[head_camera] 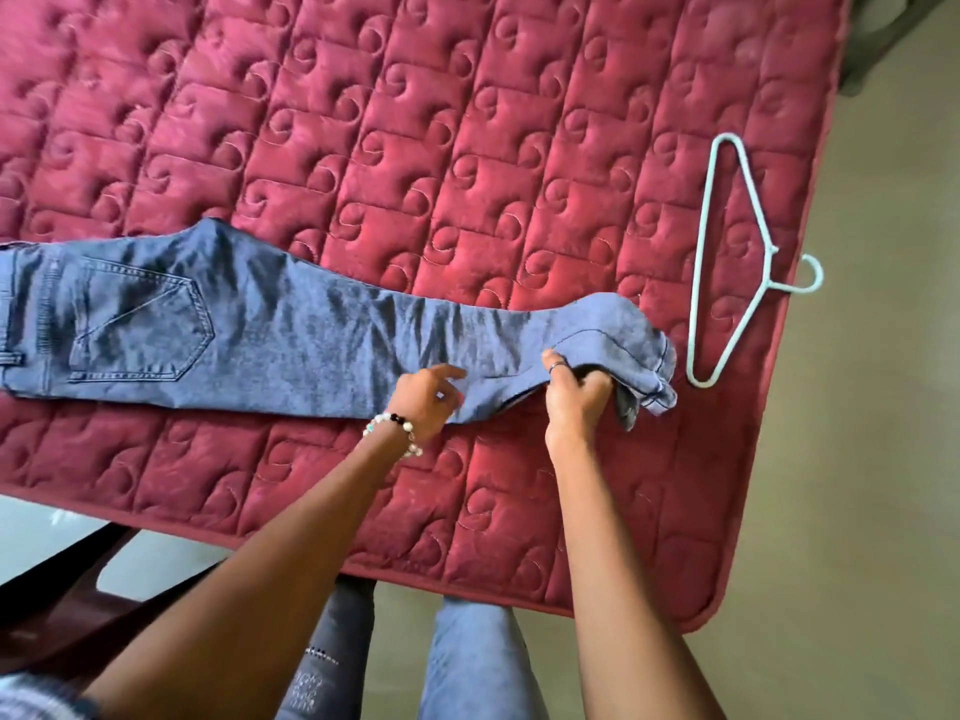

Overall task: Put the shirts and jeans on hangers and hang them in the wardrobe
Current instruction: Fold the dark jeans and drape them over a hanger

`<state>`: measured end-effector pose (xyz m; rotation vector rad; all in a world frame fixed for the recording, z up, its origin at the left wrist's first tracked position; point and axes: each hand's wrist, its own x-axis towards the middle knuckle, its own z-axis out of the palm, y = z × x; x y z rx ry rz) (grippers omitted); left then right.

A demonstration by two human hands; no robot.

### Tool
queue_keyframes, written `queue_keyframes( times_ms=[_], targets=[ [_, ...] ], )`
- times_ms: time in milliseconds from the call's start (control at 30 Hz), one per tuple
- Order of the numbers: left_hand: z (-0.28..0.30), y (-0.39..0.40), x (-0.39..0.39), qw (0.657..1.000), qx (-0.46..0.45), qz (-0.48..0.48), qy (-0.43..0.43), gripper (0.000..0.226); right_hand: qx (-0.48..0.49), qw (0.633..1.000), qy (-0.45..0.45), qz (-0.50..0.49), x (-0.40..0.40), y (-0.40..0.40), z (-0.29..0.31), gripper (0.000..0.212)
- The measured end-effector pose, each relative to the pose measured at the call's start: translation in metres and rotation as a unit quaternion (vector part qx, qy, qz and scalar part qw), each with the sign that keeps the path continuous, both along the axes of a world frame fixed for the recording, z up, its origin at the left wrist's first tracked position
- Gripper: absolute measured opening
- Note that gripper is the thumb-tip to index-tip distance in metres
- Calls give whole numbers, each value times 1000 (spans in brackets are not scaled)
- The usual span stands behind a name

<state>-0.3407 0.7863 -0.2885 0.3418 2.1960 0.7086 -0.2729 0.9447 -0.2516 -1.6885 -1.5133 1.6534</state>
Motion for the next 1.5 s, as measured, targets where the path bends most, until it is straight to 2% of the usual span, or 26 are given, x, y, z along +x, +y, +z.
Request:
queue_keyframes(
  times_ms=[67, 100, 167, 200, 267, 300, 400, 467, 500, 533, 567, 600, 633, 700, 767, 833, 900, 967, 1067, 1133, 1200, 1267, 1300, 1333, 1433, 1500],
  targets=[
    [14, -26, -22, 988, 56, 131, -53, 20, 96, 989, -46, 100, -20, -28, 21, 21],
    [23, -40, -33, 971, 98, 203, -85, 16, 171, 973, -49, 146, -32, -44, 32, 24],
    [45, -73, -57, 913, 175, 347, -124, 9, 338, 909, -18, 242, -59, -81, 49, 22],
    [55, -91, -68, 884, 200, 400, -135, 14, 397, 873, -2, 284, -71, -103, 57, 16],
    [73, -138, -93, 830, 245, 475, -157, 30, 465, 810, 18, 357, -101, -160, 70, 9],
    [77, -163, -102, 801, 266, 509, -169, 38, 485, 786, 21, 383, -111, -187, 74, 15],
    [72, -259, -128, 713, 317, 598, -179, 64, 483, 714, 57, 504, -144, -284, 59, 24],
    [64, -308, -134, 668, 352, 630, -183, 69, 418, 616, 24, 667, -155, -330, 33, 38],
    [59, -330, -135, 656, 348, 643, -188, 66, 356, 561, -11, 747, -159, -349, 21, 48],
    [54, -344, -136, 662, 317, 651, -193, 61, 288, 517, -48, 804, -162, -360, 12, 57],
    [50, -354, -140, 685, 276, 646, -192, 54, 241, 492, -75, 833, -165, -369, 2, 63],
    [47, -359, -142, 713, 232, 632, -194, 44, 216, 489, -86, 841, -165, -372, -7, 63],
    [40, -361, -144, 732, 197, 622, -195, 34, 209, 507, -82, 832, -163, -370, -13, 59],
    [26, -363, -150, 722, 167, 645, -185, 21, 226, 562, -68, 793, -157, -362, -23, 49],
    [16, -356, -160, 675, 171, 694, -183, 20, 266, 618, -73, 736, -149, -345, -28, 43],
    [12, -346, -172, 615, 183, 744, -189, 30, 318, 671, -80, 665, -140, -322, -32, 40],
    [14, -341, -185, 589, 208, 761, -172, 27, 368, 706, -110, 595, -136, -302, -32, 36],
    [19, -345, -193, 587, 272, 749, -139, 13, 393, 744, -156, 516, -132, -284, -35, 33],
    [23, -365, -200, 568, 334, 745, -103, 19, 373, 801, -213, 416, -128, -266, -47, 32],
    [13, -385, -198, 571, 298, 759, -95, 16, 343, 825, -222, 391, -127, -260, -53, 35],
    [-2, -404, -192, 611, 195, 760, -103, 11, 303, 839, -257, 373, -129, -259, -55, 41],
    [-24, -416, -181, 674, 26, 732, -100, 45, 270, 851, -284, 350, -127, -261, -56, 52],
    [-30, -418, -175, 678, -46, 729, -83, 68, 255, 862, -278, 339, -126, -262, -56, 57],
    [-32, -414, -172, 668, -68, 737, -75, 90, 234, 879, -265, 320, -122, -263, -58, 62],
    [-28, -395, -170, 625, 41, 772, -110, 118, 111, 927, -262, 243, -117, -253, -63, 68],
    [-34, -393, -172, 602, 66, 786, -122, 124, 19, 933, -291, 210, -116, -243, -68, 66]
  ],
)
